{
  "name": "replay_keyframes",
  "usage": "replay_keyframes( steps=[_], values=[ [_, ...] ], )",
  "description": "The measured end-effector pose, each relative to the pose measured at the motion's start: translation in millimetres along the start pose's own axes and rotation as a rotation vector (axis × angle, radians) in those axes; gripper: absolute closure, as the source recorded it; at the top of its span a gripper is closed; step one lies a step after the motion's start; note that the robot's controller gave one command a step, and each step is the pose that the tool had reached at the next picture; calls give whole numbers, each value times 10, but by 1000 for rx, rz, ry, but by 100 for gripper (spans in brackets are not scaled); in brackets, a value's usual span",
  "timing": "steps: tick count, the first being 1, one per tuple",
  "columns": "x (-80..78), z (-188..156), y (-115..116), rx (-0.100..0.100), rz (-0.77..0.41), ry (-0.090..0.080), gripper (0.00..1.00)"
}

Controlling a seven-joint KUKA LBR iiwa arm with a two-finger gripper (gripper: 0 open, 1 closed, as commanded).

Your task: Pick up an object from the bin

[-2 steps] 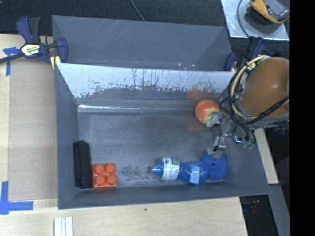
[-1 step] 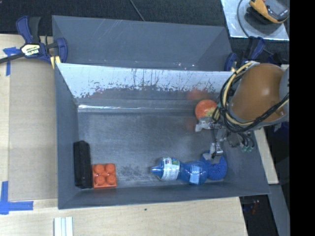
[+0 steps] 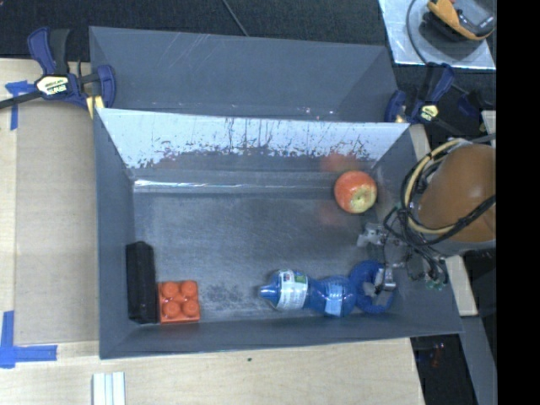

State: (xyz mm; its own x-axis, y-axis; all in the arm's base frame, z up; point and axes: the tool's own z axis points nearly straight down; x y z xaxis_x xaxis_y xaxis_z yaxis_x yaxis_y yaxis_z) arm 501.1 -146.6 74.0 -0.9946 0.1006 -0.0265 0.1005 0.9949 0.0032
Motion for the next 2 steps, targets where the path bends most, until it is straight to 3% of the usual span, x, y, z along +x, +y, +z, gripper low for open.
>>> replay_keyframes(
  steps=[1, 2],
  values=[
    [127, 7, 574, 2, -355, -7, 0],
    [102, 24, 86, 2, 323, -9, 100]
  ],
)
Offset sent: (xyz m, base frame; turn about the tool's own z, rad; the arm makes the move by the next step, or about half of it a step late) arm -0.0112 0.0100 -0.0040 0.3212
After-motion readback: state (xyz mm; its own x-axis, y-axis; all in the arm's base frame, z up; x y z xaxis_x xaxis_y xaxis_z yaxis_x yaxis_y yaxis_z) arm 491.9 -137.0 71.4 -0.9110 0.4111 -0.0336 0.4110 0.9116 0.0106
